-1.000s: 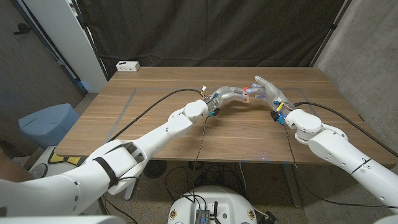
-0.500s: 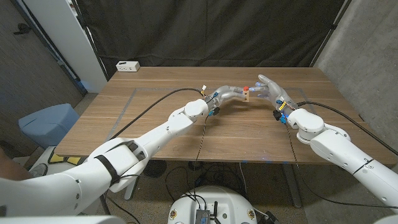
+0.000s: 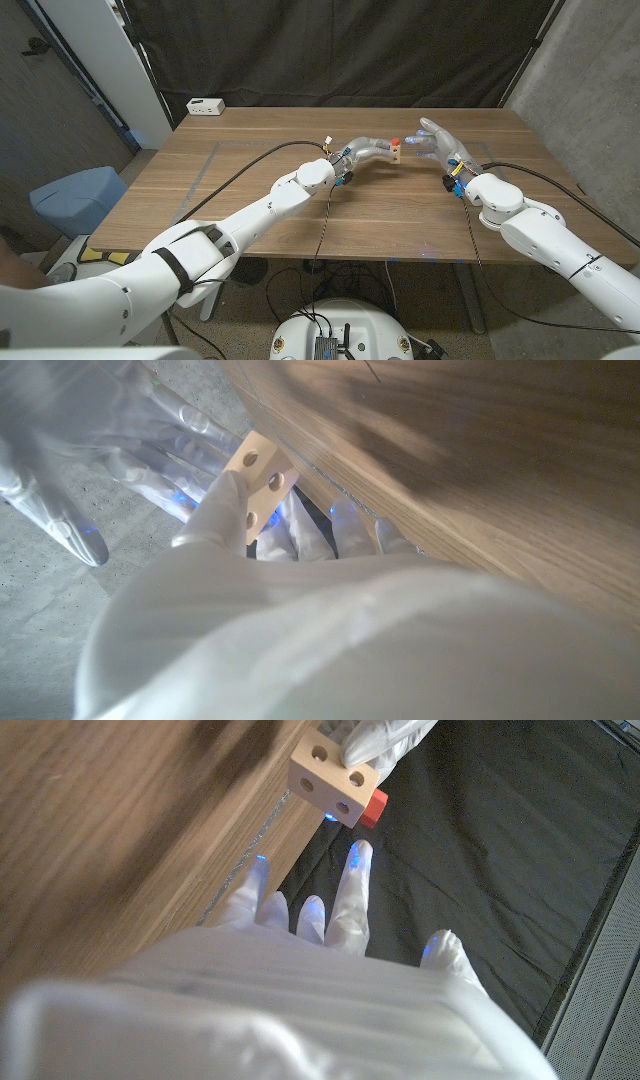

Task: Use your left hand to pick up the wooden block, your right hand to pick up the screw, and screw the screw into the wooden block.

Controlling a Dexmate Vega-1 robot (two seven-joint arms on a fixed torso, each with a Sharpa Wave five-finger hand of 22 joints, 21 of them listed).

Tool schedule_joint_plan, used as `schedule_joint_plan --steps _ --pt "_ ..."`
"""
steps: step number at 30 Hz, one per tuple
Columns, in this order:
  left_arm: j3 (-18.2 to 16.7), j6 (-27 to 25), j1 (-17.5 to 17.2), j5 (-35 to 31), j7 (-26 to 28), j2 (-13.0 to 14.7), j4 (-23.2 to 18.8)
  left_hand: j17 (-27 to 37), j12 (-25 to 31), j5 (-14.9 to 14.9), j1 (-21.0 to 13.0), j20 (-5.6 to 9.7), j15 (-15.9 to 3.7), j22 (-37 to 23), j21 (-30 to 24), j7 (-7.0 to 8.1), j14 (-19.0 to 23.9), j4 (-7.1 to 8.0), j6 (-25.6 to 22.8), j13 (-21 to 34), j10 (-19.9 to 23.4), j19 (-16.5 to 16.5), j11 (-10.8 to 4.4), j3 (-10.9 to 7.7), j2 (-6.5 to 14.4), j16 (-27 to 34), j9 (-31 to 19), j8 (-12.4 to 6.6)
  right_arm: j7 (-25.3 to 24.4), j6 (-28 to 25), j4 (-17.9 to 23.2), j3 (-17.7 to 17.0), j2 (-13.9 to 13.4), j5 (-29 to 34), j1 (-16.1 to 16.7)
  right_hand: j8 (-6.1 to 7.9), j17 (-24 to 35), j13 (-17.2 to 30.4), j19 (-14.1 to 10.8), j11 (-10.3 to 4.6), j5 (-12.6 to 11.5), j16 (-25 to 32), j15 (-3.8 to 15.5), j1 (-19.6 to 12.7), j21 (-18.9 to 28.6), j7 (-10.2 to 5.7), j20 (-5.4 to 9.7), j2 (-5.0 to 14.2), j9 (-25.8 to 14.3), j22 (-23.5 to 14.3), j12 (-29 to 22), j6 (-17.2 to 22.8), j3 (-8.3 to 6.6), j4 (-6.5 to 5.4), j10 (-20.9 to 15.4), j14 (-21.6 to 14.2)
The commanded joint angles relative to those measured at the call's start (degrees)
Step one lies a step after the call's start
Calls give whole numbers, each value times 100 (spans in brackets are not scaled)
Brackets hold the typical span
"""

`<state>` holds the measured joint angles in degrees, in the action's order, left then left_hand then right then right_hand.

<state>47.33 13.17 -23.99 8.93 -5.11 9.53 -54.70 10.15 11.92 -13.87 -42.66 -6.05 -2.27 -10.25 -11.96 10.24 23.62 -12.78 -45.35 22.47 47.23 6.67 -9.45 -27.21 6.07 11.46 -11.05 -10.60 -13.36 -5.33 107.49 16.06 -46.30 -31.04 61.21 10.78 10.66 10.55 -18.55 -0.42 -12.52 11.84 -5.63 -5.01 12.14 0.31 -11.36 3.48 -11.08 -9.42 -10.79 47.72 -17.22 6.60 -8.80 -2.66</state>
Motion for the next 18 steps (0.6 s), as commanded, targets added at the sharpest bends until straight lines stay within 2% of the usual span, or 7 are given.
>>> schedule_joint_plan --steps 1,3,6,11,12,18 --pt "11 -39 -8 -26 22 25 -82 1 36 -46 43 -1 1 -31 0 -382 31 330 -492 0 19 57 -32 -302 147 -1 -25 -75 141 67 -114 17 0 -7 -70 -62 25 9 81 -25 -27 -56 -63 -23 -106 -56 75 -24 -21 -11 55 -254 -24 -4 209 145" --pt "13 -61 -24 -34 31 41 -132 2 36 -46 42 -6 -2 -31 -1 -379 29 332 -493 -1 20 59 -30 -301 149 0 -25 -75 211 91 -157 34 0 -22 -97 -98 31 10 148 -54 -24 -85 -93 -4 -144 -111 54 -41 -24 -12 75 -493 -13 -10 351 240" --pt "15 -89 -45 -46 51 60 -193 2 34 -46 37 -3 -3 -31 -1 -376 32 330 -499 -2 18 59 -37 -301 149 1 -25 -77 262 112 -187 49 1 -34 -116 -85 37 10 267 -43 -22 -118 -125 24 -187 -138 -21 -52 -27 -14 87 -621 1 -22 503 378" --pt "15 -127 -85 -53 77 84 -284 1 34 -46 38 -7 0 -31 -1 -377 30 331 -499 -1 14 60 -36 -299 147 -1 -25 -77 375 122 -222 67 -23 -76 -150 -86 42 10 371 -37 -21 -146 -160 50 -209 -145 -33 -62 -28 -16 96 -779 13 -34 665 529" --pt "16 -134 -92 -55 83 87 -300 2 34 -46 39 -8 6 -31 -1 -382 26 334 -496 -1 14 60 -35 -299 151 -1 -25 -76 400 128 -230 72 -28 -82 -157 -82 45 9 414 -72 -21 -147 -160 65 -214 -133 -18 -68 -28 -17 106 -831 22 -42 750 572" --pt "18 -165 -128 -73 117 113 -388 1 38 -46 34 -3 3 -31 -2 -377 30 331 -505 1 23 62 -34 -297 147 -1 -25 -79 495 207 -283 104 -20 -90 -190 -90 58 6 595 -66 -26 -155 -192 141 -226 -153 24 -74 -26 -19 96 -1103 54 -87 964 782"
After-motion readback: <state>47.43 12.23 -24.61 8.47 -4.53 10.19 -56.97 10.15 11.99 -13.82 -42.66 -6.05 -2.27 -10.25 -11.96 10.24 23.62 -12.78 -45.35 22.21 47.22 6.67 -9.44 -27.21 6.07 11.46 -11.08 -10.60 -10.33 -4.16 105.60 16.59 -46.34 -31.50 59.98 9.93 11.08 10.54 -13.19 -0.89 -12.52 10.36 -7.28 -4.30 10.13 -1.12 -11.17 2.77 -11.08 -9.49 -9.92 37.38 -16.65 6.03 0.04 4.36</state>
